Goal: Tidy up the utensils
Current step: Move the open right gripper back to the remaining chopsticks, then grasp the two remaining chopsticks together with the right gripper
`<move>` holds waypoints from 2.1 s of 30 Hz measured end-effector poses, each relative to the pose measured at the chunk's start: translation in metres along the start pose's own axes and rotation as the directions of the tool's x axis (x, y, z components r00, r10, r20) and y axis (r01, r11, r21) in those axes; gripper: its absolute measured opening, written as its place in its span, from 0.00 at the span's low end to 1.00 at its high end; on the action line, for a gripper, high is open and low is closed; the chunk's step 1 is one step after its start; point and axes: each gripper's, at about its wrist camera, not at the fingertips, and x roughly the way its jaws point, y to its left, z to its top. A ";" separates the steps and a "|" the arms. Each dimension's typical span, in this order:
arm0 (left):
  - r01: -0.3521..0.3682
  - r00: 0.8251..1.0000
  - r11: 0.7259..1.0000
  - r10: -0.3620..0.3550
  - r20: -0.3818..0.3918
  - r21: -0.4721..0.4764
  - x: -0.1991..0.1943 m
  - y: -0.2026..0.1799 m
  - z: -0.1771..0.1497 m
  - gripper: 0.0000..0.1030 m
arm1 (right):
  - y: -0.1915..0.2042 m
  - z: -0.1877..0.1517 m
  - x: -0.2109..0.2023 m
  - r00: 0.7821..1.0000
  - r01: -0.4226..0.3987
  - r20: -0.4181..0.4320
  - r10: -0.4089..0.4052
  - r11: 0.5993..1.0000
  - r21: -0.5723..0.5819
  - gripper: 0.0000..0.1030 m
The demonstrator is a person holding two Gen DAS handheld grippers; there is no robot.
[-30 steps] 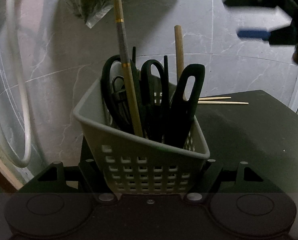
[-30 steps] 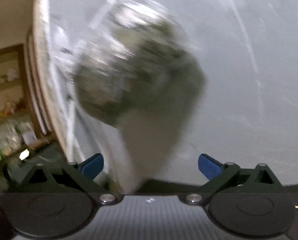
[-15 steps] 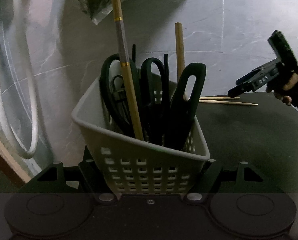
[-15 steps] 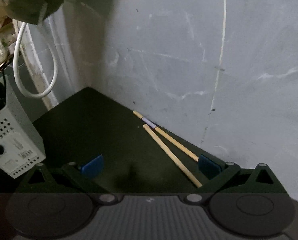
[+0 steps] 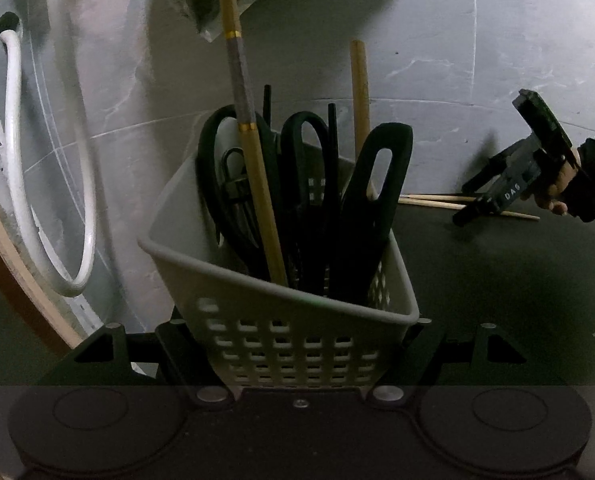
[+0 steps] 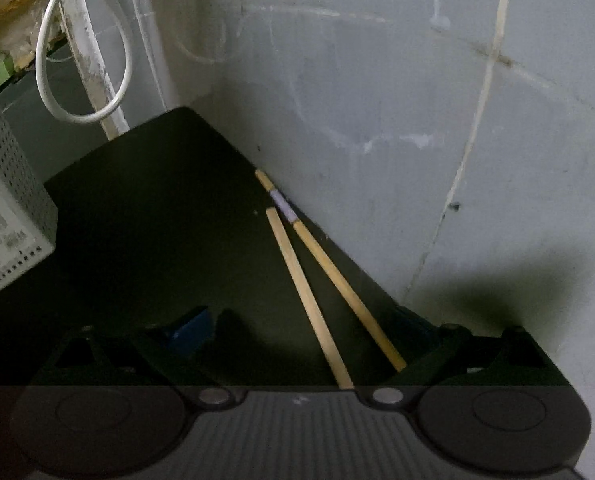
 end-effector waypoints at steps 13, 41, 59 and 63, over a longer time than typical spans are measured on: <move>-0.004 1.000 1.000 0.005 -0.006 0.014 0.004 -0.002 0.003 0.76 | -0.003 -0.026 -0.023 0.995 0.088 0.037 -0.090 0.994 0.061 0.26; 0.128 0.991 0.986 -0.131 0.023 0.102 0.017 0.035 0.003 0.75 | 0.185 -0.106 -0.087 0.954 0.292 -0.096 -0.283 0.813 0.504 0.30; 0.161 0.985 0.980 -0.167 0.038 0.115 0.021 0.040 0.000 0.75 | 0.170 -0.061 -0.054 0.947 0.306 -0.215 -0.240 0.880 0.365 0.20; 0.163 0.985 0.980 -0.168 0.036 0.113 0.023 0.040 0.000 0.75 | 0.174 -0.063 -0.055 0.944 0.314 -0.225 -0.243 0.874 0.371 0.15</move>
